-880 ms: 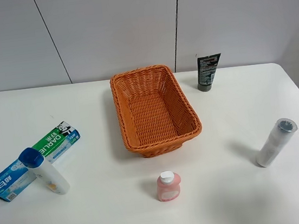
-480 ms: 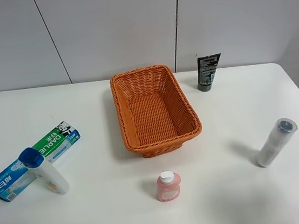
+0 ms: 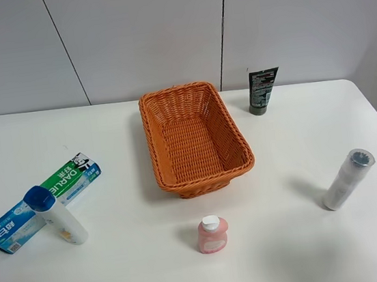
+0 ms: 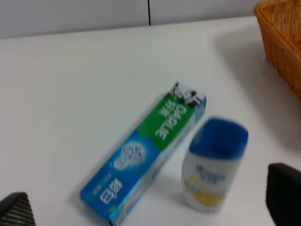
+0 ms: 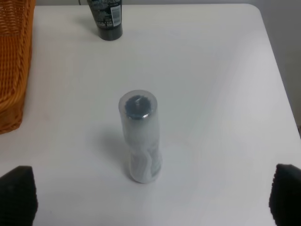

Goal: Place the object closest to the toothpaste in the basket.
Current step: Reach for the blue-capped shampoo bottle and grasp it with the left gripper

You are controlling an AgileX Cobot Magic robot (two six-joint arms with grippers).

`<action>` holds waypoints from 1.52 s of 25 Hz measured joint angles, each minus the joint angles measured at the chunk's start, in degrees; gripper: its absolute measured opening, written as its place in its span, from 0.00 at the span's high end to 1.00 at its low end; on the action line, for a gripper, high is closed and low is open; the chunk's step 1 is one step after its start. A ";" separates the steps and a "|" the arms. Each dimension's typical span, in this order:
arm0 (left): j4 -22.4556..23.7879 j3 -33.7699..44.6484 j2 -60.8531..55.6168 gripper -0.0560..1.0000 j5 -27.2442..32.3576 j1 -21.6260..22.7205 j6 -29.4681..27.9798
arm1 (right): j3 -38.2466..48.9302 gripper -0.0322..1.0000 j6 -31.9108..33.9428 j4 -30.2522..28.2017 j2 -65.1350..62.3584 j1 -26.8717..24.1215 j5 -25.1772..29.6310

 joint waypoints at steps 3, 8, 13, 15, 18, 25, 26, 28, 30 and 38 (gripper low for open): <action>-0.86 -1.30 10.05 0.01 -4.69 0.00 -0.06 | 0.00 0.01 0.00 0.00 0.00 0.00 0.00; -6.69 -1.36 26.59 0.01 -12.73 0.00 1.36 | 0.00 0.01 0.00 0.00 0.00 0.00 0.00; -12.22 -1.36 37.22 0.01 -15.53 0.00 6.14 | 0.00 0.01 0.00 0.00 0.00 0.00 0.00; -14.34 -1.36 39.32 0.01 -15.53 0.00 7.94 | 0.00 0.01 0.00 0.00 0.00 0.00 0.00; -16.29 -1.36 40.04 0.01 -15.64 -0.05 9.67 | 0.00 0.01 0.00 0.00 0.00 0.00 0.00; -16.99 -1.36 41.72 0.01 -16.60 -0.10 10.58 | 0.00 0.01 0.00 0.00 0.00 0.00 0.00; -17.22 -1.36 42.55 0.01 -16.02 -0.10 10.58 | 0.00 0.01 0.00 0.00 0.00 0.00 0.00; -18.02 -1.36 44.21 0.01 -15.05 -0.10 10.58 | 0.00 0.01 0.00 0.00 0.00 0.00 0.00; -19.14 -1.36 45.97 0.01 -14.84 -0.10 10.58 | 0.00 0.01 0.00 0.00 0.00 0.00 0.00; -20.33 -1.36 50.68 0.01 -14.10 -0.10 8.79 | 0.00 0.01 0.00 0.00 0.00 0.00 0.00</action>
